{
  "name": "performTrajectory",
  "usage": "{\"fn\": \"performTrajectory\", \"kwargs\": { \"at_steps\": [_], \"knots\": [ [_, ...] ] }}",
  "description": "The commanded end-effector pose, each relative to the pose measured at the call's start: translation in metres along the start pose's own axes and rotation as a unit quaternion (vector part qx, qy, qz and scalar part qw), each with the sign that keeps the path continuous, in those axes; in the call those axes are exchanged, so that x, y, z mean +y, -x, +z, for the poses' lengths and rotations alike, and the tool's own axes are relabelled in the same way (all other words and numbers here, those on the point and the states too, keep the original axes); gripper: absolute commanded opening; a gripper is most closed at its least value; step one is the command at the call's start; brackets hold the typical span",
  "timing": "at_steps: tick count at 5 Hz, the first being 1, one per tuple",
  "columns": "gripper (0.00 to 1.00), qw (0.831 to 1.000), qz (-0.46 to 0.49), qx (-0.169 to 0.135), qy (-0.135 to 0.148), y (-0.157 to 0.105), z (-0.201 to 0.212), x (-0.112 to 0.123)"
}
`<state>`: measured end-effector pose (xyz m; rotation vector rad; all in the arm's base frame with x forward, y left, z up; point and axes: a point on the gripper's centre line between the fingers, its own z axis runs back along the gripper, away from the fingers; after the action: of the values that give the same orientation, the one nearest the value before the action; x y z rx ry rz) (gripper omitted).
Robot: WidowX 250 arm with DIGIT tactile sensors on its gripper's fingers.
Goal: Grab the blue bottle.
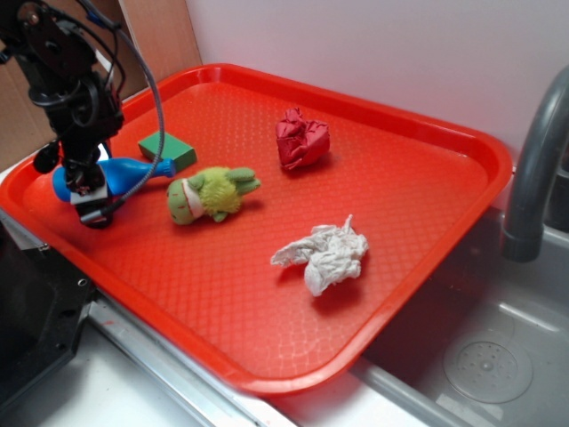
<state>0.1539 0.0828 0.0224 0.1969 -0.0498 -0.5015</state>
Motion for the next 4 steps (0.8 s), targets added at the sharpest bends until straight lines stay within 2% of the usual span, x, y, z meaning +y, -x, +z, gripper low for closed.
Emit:
{"fn": "performTrajectory", "kwargs": {
  "at_steps": [1,2,3,4],
  "knots": [
    [0.0,1.0,-0.007,-0.011,-0.007,-0.008,0.003,0.008],
    [0.0,0.999,0.041,0.018,-0.028,-0.01,0.018,0.003],
    [0.0,0.991,0.129,0.044,-0.012,-0.03,0.058,-0.012],
    [0.0,0.974,0.223,0.027,0.036,-0.054,0.096,-0.017]
  ]
}}
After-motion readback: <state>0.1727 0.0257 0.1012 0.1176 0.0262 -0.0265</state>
